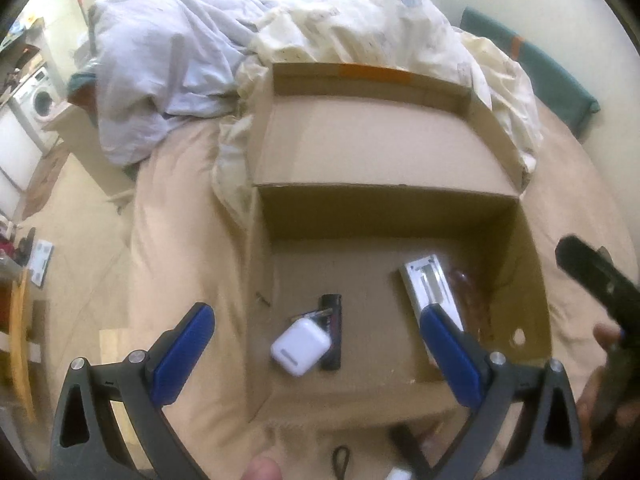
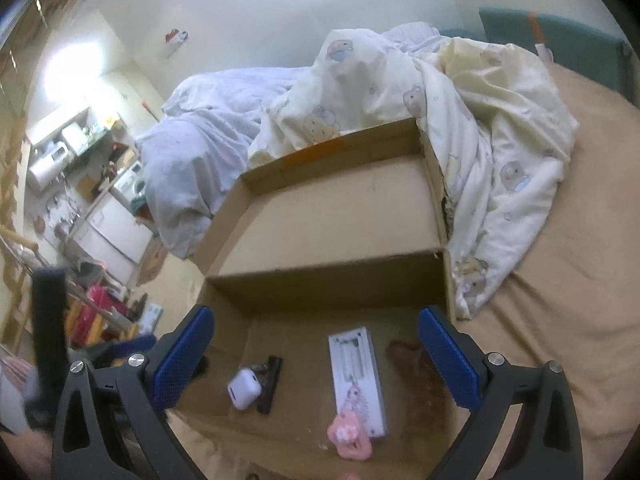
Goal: Organize rigid objects
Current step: 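Withdraw both tools from the box toward the remaining items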
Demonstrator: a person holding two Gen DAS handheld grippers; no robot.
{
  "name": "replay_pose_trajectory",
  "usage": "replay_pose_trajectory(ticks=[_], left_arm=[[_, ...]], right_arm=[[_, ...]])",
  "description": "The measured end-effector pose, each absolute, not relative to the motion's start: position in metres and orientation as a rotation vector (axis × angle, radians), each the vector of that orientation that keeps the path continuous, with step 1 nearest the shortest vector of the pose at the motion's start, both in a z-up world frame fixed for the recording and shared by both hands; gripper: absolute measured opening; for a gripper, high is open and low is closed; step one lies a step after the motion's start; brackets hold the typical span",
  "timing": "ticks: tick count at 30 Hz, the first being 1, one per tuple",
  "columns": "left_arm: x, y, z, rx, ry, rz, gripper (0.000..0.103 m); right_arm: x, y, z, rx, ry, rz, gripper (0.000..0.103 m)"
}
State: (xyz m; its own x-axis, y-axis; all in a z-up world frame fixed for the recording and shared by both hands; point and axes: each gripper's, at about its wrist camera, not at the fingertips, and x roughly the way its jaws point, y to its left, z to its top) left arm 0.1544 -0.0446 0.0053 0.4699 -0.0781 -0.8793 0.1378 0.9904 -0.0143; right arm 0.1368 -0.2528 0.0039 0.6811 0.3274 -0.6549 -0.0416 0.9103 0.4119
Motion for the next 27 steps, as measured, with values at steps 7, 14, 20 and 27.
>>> replay_pose_trajectory(ticks=[7, 14, 20, 27], left_arm=[[0.122, -0.020, 0.007, -0.012, 1.138, -0.109, 0.102], [0.086, -0.002, -0.006, -0.075, 1.214, -0.087, 0.102], [0.070, 0.005, -0.026, -0.029, 1.218, -0.056, 0.102], [0.072, 0.009, -0.044, 0.000, 1.263, -0.038, 0.102]], right_arm=[[0.107, -0.249, 0.010, 0.400, 0.837, 0.213, 0.103], [0.073, -0.244, 0.012, 0.374, 0.879, 0.198, 0.103], [0.047, -0.242, -0.001, 0.375, 0.928, 0.193, 0.103], [0.040, -0.252, -0.048, 0.470, 1.057, 0.154, 0.103]])
